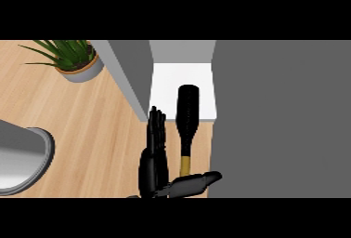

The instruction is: Pick up the wine, place it into the cabinet and close the cabinet

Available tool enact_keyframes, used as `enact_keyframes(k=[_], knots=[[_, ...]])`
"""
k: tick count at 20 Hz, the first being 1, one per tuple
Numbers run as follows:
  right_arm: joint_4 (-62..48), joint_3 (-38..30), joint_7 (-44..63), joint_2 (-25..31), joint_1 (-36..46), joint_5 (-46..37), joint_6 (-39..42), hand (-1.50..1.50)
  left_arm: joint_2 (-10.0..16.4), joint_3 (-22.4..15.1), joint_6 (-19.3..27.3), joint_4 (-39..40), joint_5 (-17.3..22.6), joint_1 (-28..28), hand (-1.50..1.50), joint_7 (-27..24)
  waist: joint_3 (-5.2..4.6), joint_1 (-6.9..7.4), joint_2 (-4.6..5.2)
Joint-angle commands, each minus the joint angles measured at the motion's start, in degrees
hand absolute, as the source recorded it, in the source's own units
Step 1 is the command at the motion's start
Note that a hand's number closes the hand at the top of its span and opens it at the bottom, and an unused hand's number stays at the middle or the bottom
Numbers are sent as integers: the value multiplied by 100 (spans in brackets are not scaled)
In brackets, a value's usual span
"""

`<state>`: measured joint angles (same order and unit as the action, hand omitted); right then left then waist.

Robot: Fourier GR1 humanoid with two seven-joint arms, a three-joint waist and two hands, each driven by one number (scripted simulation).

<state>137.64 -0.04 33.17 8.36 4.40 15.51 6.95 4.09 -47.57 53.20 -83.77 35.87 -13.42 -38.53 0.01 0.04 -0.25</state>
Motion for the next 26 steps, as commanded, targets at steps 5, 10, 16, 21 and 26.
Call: enact_keyframes(k=[5, 10, 16, 21, 26], knots=[[629, 402, 262, -150, -82, -76, -92, -150, 56, -368, 253, -1013, -580, 953, -150, -100, -4, -1, 12], [661, 198, 352, -6, -450, 580, 249, -150, 1161, -856, 34, -2260, -781, 1753, -150, 61, -1, -8, 2], [373, 94, 384, 208, -200, 900, 677, 150, 1995, -551, -450, -2860, -678, 2094, -150, 153, -2, 13, 12], [1171, 527, 249, 119, -1195, 730, 1018, 150, 2471, -331, -797, -3302, -569, 2281, -150, 196, -2, -66, -10], [667, 825, 577, -40, -1246, 1317, 963, 150, 2877, 56, -1058, -3663, -346, 2902, -150, -118, -5, 8, -11]])
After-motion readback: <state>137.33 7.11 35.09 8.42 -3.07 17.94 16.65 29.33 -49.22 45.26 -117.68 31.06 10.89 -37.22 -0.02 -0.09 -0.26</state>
